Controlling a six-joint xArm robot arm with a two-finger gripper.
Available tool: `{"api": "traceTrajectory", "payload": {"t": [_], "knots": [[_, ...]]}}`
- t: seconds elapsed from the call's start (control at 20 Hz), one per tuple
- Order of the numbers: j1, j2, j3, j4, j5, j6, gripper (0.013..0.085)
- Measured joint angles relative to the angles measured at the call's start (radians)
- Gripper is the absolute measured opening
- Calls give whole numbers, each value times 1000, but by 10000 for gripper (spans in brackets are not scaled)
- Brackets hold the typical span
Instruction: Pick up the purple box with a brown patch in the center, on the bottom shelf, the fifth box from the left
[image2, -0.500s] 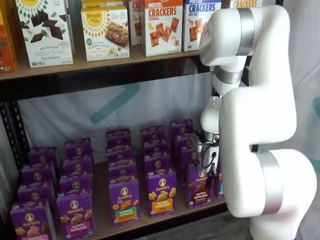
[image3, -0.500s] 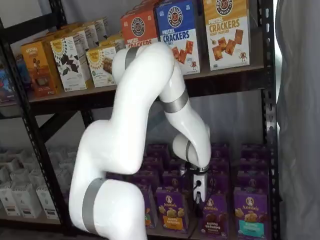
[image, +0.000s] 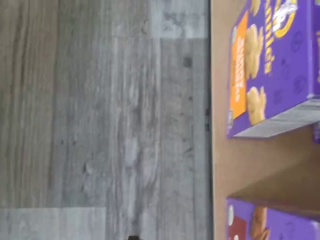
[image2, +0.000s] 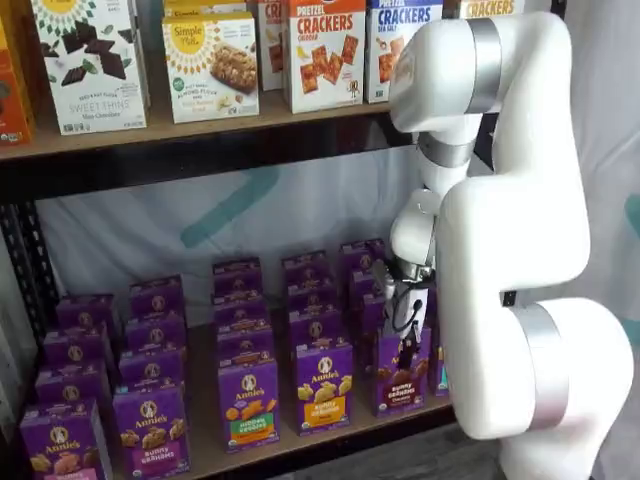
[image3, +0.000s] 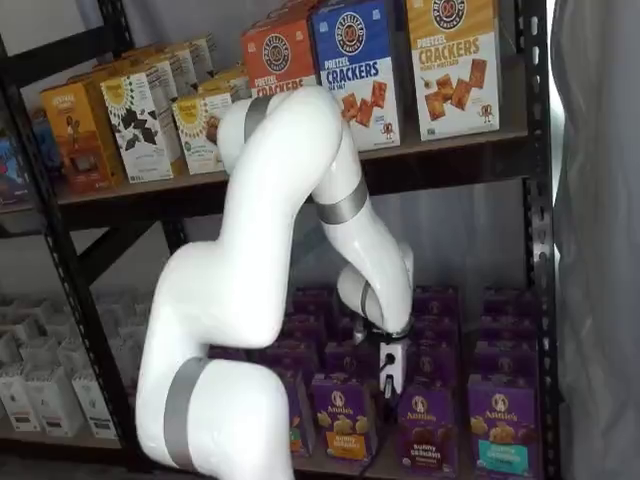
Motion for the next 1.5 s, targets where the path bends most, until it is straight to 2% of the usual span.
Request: {"api": "traceTrajectory", "payload": {"t": [0.05, 0.2, 0.55, 0.85, 1.05, 1.25, 1.5], "knots": [[2, 3, -9, 13, -2, -10, 850], [0, 18, -39, 13, 0, -8, 850], [-9, 82, -136, -51, 2, 46, 850], [-21, 158, -230, -137, 12, 114, 850], [-31, 210, -286, -241, 7, 198, 850], [-38, 247, -324, -317, 10, 261, 850], [-42, 275, -344, -372, 1, 306, 850]]}}
